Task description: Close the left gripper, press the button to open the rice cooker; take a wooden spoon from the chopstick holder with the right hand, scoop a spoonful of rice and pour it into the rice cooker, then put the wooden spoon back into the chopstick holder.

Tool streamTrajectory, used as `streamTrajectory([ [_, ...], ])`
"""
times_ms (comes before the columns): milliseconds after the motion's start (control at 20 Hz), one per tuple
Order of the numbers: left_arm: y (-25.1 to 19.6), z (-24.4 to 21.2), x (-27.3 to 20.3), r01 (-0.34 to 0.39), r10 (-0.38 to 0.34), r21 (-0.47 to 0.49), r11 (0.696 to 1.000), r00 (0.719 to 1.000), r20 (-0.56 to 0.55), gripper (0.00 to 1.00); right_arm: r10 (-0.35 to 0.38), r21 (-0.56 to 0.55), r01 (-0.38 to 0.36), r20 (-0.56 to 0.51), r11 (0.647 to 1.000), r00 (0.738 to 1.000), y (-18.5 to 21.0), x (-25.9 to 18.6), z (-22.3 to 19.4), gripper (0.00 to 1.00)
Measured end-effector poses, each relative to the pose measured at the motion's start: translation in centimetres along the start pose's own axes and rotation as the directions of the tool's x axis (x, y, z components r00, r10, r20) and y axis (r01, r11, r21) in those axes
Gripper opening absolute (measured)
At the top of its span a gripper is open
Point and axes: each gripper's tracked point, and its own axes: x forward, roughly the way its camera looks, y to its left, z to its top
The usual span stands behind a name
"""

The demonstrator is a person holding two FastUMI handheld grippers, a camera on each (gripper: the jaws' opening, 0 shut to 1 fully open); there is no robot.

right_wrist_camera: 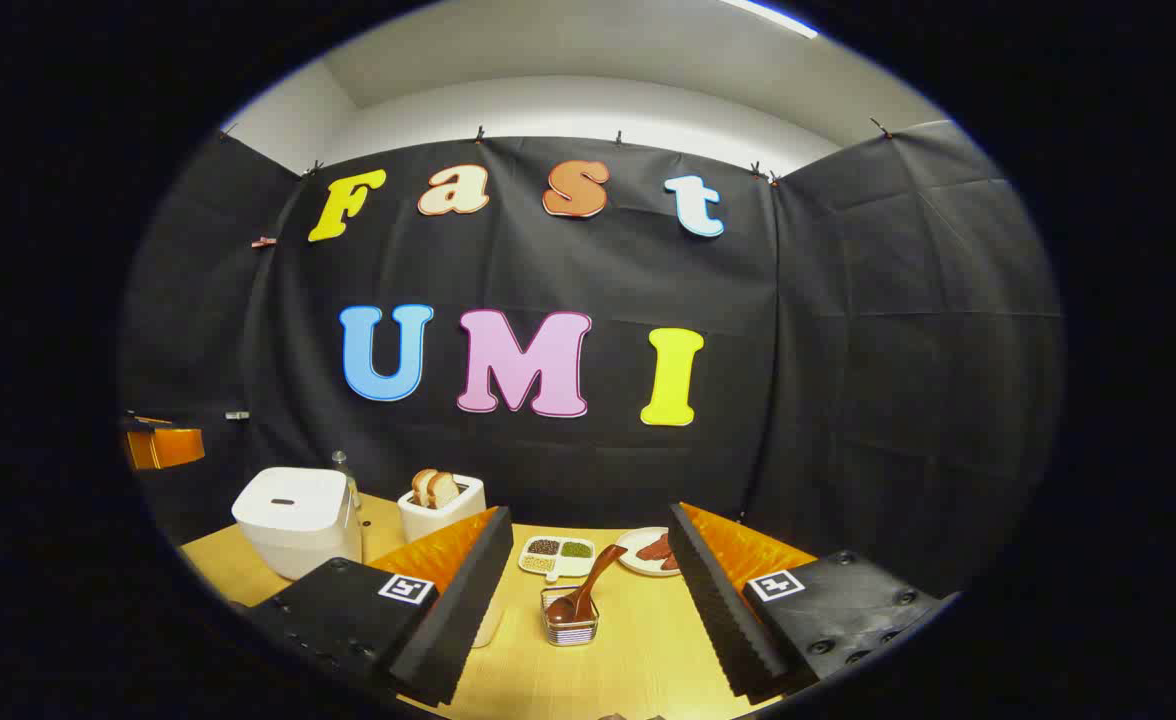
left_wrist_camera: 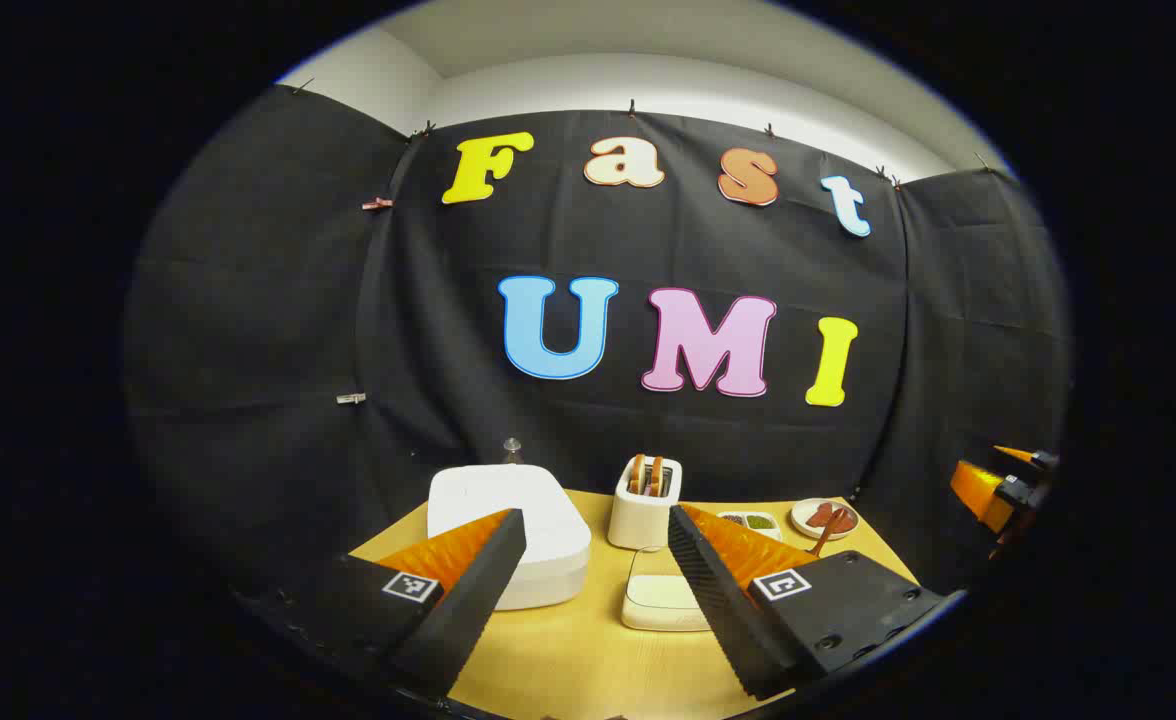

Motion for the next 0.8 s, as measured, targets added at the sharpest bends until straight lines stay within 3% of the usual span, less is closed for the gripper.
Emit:
streamTrajectory([
  [250,1.8,-0.1,-0.3,0.001,-0.001,0.026,1.0,1.0,0.005,0.98,-0.084,0.064,0.084,-0.007,0.994,0.996,-0.2,-0.1,-0.2,0.98],
  [500,5.4,0.7,-0.6,0.035,-0.036,0.036,0.999,0.999,0.041,0.98,-0.121,0.073,0.123,-0.028,0.99,0.992,2.6,-2.3,-0.2,0.98],
  [800,10.2,-1.5,-0.5,0.083,-0.083,-0.019,0.996,0.996,0.017,0.98,-0.178,0.065,0.18,-0.033,0.982,0.983,5.9,-4.3,-0.3,1.0],
])
